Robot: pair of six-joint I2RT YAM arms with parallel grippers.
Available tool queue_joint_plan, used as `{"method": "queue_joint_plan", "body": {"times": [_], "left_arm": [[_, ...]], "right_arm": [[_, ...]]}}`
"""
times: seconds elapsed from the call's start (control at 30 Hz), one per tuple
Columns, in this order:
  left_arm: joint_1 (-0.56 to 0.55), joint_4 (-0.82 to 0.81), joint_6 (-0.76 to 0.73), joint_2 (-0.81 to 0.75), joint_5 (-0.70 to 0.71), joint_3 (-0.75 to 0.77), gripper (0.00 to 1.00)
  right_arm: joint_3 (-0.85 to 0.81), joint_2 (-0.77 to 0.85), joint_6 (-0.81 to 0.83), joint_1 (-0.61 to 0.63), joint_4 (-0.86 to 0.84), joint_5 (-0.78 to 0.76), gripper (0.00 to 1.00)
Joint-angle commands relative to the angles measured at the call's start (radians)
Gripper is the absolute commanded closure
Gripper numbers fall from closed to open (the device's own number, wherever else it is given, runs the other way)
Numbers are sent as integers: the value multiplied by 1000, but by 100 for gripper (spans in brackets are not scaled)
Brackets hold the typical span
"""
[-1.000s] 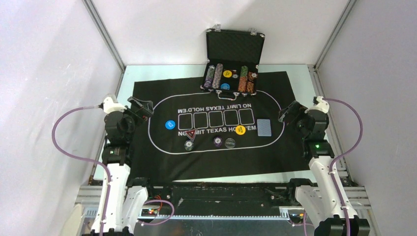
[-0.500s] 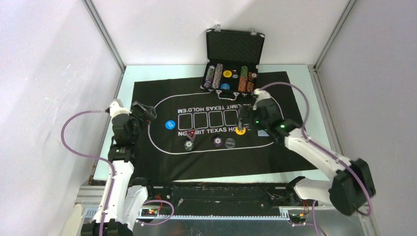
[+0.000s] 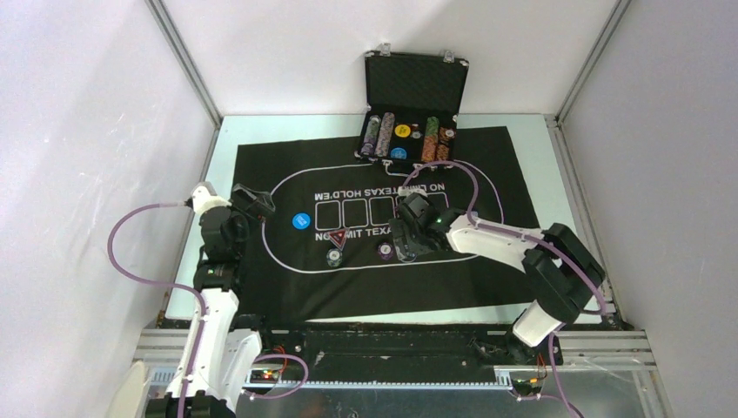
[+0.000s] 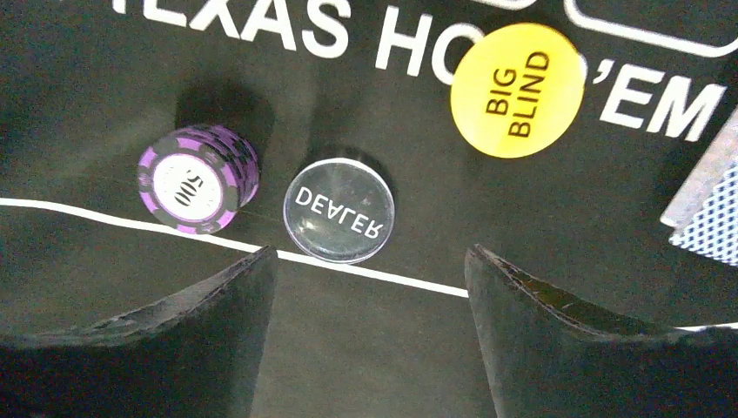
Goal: Distribute texas hold em gaming equipment
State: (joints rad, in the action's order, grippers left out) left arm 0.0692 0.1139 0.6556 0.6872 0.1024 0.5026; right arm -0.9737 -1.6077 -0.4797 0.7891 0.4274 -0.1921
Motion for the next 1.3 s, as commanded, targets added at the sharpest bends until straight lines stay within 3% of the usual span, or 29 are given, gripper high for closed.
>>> {"method": "queue_joint_plan", "body": {"times": [0.0, 1.1, 1.27], "left_arm": [[-5, -29, 10, 1, 19, 5, 2], [-3, -16, 16, 43, 25, 18, 2], [-4, -13, 17, 44, 25, 19, 2]], "right_arm": [[-42, -49, -31, 15, 10, 20, 21], [-42, -189, 47, 34, -97, -53, 29], [-42, -191, 39, 47, -56, -80, 39]]}}
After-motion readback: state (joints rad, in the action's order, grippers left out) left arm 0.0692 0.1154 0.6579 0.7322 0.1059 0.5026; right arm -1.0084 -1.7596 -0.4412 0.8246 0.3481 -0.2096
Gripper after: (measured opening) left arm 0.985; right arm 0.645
